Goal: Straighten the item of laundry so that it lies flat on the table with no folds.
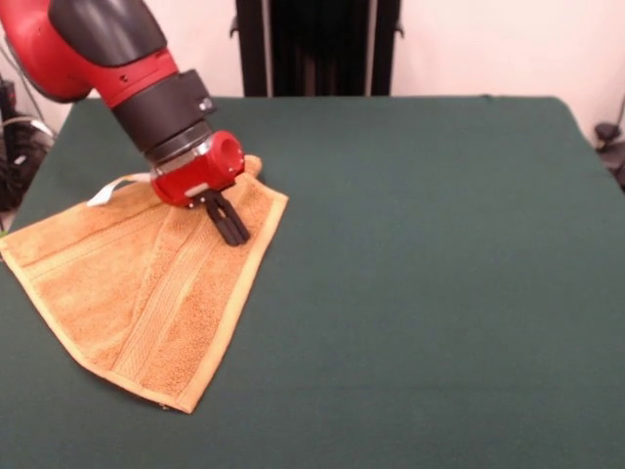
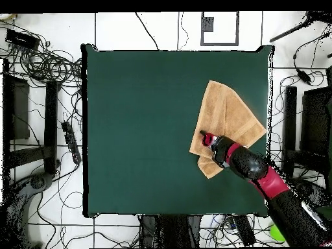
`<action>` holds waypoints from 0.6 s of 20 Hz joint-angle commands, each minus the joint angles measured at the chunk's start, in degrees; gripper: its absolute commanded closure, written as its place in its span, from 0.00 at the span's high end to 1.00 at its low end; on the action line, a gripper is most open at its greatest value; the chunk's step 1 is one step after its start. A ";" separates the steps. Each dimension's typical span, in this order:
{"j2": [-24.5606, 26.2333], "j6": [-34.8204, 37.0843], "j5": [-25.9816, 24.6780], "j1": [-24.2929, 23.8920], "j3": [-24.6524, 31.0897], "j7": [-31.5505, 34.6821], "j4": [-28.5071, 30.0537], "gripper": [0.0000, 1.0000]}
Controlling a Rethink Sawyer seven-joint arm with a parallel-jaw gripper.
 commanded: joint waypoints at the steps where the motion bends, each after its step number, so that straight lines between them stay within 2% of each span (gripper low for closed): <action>1: 15.40 5.15 -2.42 -2.89 3.69 -9.36 -8.26 0.00; 9: 19.75 4.88 -4.08 -4.46 6.92 -9.60 -9.00 0.00; 12: 19.52 4.69 -4.21 -4.04 6.79 -8.06 -8.63 0.00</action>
